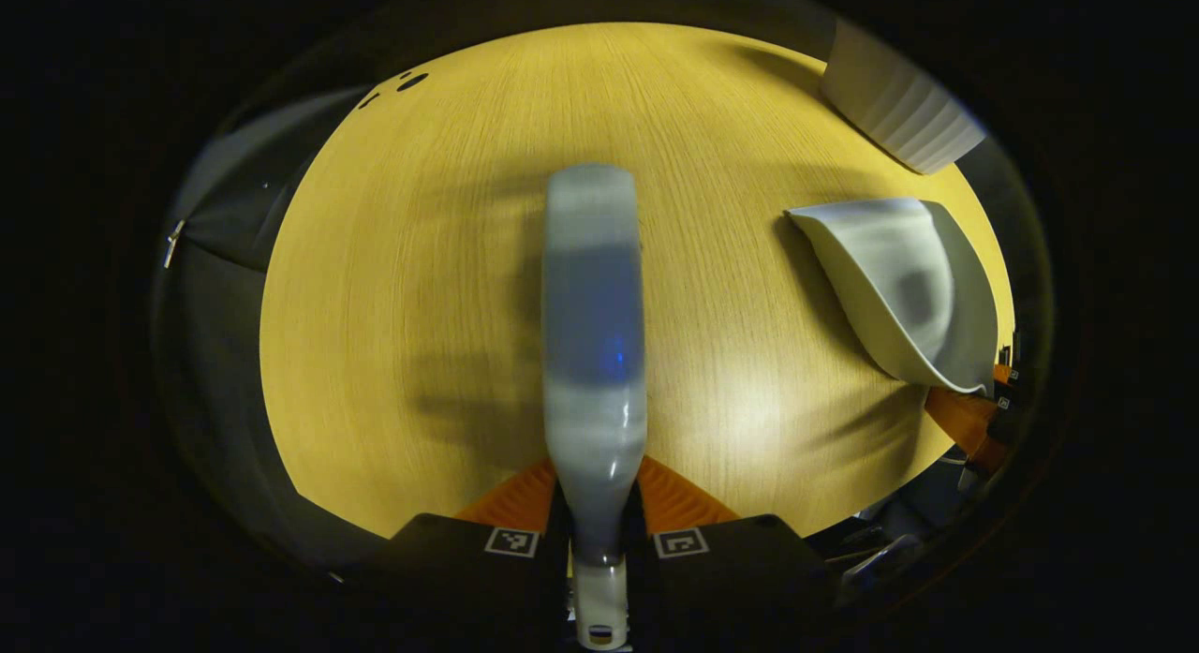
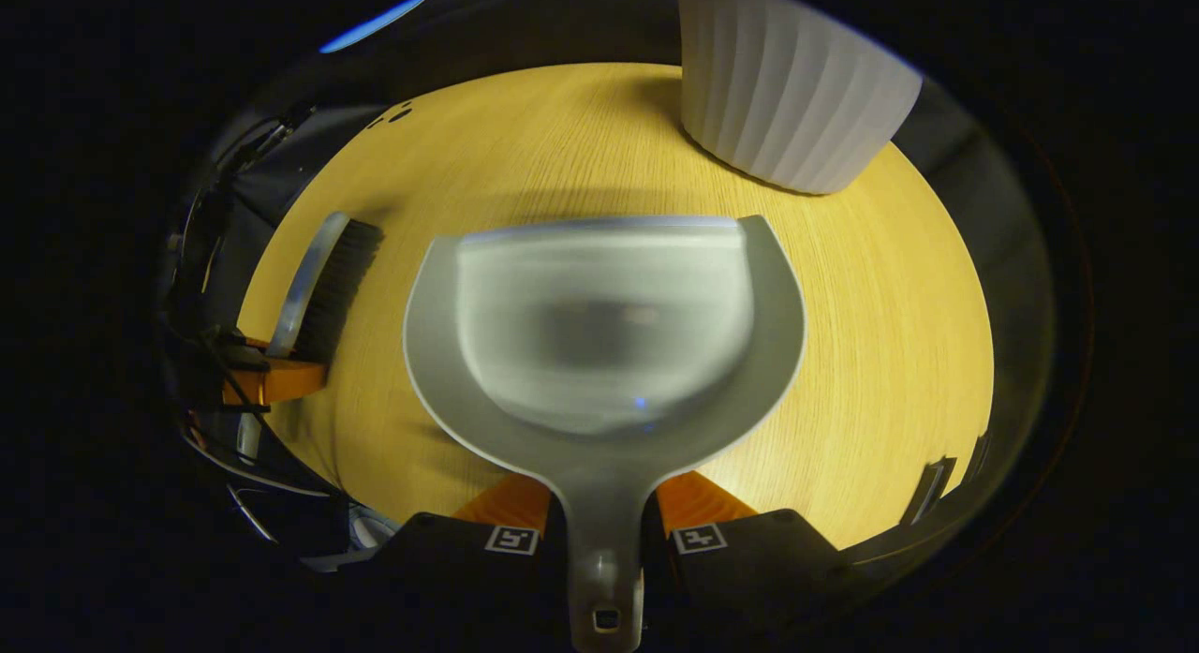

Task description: Pick up the small broom and dustpan from the desktop, sweep the trash into the dustpan with the broom, and then empty the trash into the garbage bin.

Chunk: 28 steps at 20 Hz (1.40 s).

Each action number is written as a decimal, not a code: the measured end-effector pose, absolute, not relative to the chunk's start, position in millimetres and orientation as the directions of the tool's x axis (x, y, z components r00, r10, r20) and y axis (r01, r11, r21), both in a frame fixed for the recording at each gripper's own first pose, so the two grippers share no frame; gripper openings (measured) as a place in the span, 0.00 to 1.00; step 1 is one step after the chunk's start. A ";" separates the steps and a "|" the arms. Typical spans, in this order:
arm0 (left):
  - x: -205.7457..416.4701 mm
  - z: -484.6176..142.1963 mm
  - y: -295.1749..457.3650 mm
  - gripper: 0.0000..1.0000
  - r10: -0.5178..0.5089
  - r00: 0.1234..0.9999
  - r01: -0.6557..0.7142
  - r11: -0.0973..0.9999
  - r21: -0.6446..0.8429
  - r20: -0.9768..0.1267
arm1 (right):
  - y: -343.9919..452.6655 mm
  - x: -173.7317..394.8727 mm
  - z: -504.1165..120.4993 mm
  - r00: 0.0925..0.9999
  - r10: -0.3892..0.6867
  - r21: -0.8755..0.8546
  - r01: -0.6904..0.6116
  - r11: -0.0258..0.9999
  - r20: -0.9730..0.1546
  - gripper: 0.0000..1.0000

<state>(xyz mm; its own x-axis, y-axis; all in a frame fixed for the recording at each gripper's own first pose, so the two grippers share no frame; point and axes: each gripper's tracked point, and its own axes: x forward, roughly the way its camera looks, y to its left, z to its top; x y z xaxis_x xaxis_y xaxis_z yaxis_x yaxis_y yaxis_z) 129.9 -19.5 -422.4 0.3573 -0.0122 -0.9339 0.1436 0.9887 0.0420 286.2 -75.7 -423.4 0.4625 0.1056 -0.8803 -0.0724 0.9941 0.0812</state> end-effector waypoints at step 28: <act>93.2 -102.8 -26.8 0.96 -0.208 0.963 0.207 0.978 -0.028 -0.172 | -57.7 312.1 -96.3 0.963 0.091 0.118 -0.062 0.991 -0.254 0.99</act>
<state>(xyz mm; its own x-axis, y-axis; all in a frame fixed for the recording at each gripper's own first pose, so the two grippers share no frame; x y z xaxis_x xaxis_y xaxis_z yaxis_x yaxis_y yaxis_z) 93.2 -26.8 -102.8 0.9628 -0.2083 -0.1724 0.2067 0.9780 -0.0277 312.1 -57.7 -96.3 0.9630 0.0910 -0.2538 -0.0625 0.9910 0.1183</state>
